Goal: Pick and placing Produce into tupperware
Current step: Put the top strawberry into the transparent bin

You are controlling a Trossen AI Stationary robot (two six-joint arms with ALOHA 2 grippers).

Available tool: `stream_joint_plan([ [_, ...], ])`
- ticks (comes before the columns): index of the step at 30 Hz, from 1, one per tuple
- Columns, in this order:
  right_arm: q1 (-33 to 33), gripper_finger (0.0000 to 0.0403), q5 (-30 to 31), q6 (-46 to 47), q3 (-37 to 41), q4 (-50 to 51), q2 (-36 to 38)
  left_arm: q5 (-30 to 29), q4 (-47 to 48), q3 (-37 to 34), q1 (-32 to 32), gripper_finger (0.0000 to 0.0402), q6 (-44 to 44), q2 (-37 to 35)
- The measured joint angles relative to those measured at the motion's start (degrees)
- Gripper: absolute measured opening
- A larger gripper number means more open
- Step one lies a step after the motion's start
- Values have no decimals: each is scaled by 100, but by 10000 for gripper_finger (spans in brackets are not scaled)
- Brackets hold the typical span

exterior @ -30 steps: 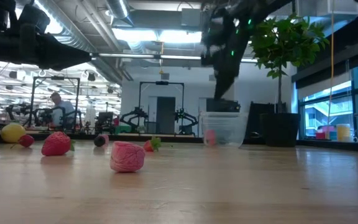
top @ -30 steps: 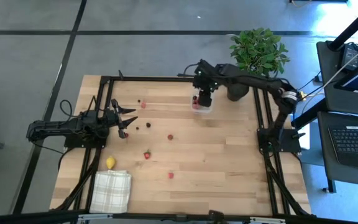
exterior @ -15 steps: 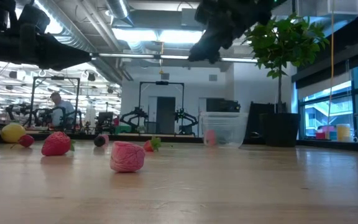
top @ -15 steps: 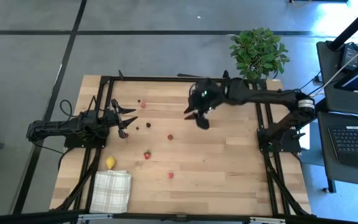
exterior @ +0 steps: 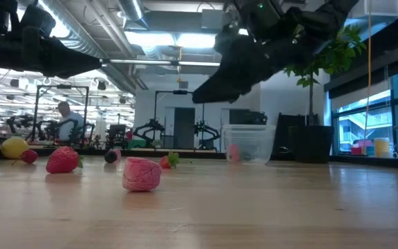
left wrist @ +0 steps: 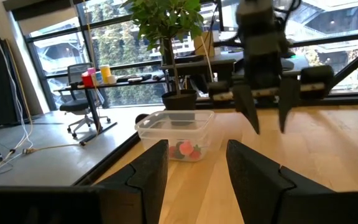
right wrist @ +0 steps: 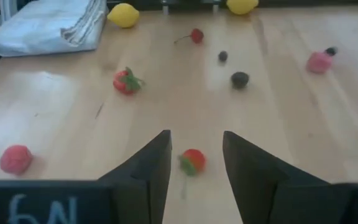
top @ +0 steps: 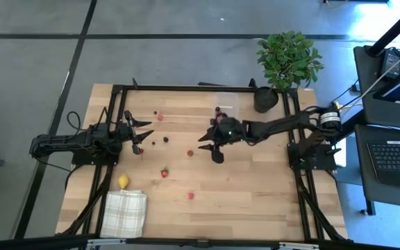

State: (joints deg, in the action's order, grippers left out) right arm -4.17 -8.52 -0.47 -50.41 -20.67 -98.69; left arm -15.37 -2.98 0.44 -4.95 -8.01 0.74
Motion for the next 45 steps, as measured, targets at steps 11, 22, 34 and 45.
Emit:
stream_joint_plan([
  [11,266,140,572,8,-52,-584,-999,0,0,0,-2,157,-2,-1],
  [22,365,120,609,155,-52,-851,-1531,0,-2,-2,-2,157,-2,-1],
  [34,375,117,880,172,-52,-876,-1688,0,0,-2,-2,157,-2,-1],
  [45,375,24,890,144,-52,-802,-1688,0,-2,0,0,157,-4,-1],
])
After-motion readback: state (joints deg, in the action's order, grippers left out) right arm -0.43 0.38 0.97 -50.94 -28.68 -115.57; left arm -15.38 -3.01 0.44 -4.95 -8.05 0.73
